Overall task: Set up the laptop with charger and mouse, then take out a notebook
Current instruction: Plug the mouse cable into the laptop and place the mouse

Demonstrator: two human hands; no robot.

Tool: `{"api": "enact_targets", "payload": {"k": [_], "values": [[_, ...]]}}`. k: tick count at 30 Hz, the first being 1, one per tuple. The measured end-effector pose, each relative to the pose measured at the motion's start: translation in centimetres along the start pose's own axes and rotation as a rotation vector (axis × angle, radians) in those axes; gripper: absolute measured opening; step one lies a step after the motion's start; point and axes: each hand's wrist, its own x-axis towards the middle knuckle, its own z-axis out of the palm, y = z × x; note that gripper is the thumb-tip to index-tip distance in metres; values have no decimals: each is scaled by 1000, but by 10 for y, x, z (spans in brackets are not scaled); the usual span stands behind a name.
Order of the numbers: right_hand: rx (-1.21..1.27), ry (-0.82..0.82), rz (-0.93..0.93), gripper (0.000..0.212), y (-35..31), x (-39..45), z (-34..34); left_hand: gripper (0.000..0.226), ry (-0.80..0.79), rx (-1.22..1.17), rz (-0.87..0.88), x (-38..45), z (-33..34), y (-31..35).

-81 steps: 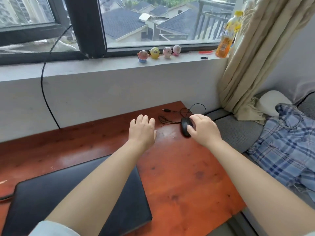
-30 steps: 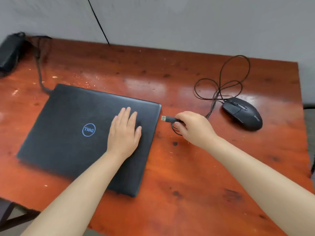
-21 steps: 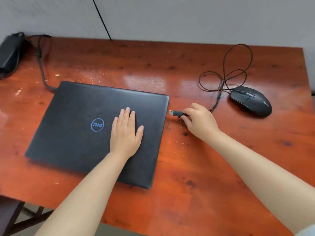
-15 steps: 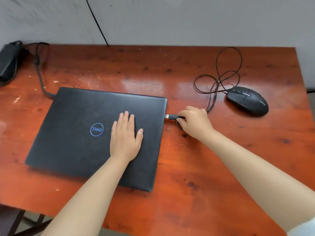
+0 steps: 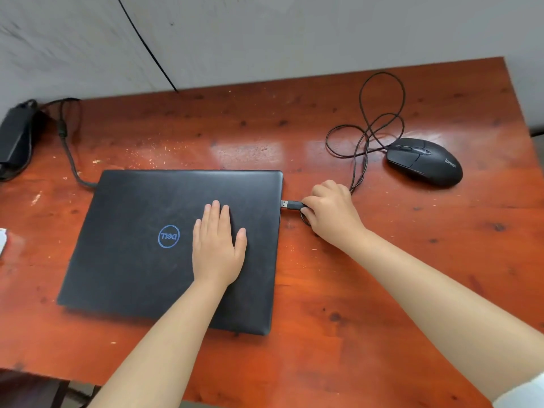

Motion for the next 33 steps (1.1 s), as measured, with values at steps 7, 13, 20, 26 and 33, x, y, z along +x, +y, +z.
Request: {"api": "enact_targets", "payload": {"k": [7, 13, 20, 26, 33], "values": [[-90, 30, -160, 8, 0, -3, -14, 52, 5, 10, -10, 0, 0, 0], [-138, 55, -283, 13, 2, 5, -14, 52, 6, 2, -14, 0, -1, 0], [-143, 111, -321, 14, 5, 8, -10, 53, 10, 36, -6, 1, 1, -1], [-66, 30, -344, 17, 3, 11, -9, 52, 20, 29, 4, 2, 0, 0], [-37, 43, -394, 21, 6, 15, -9, 53, 30, 17, -3, 1, -1, 2]]}}
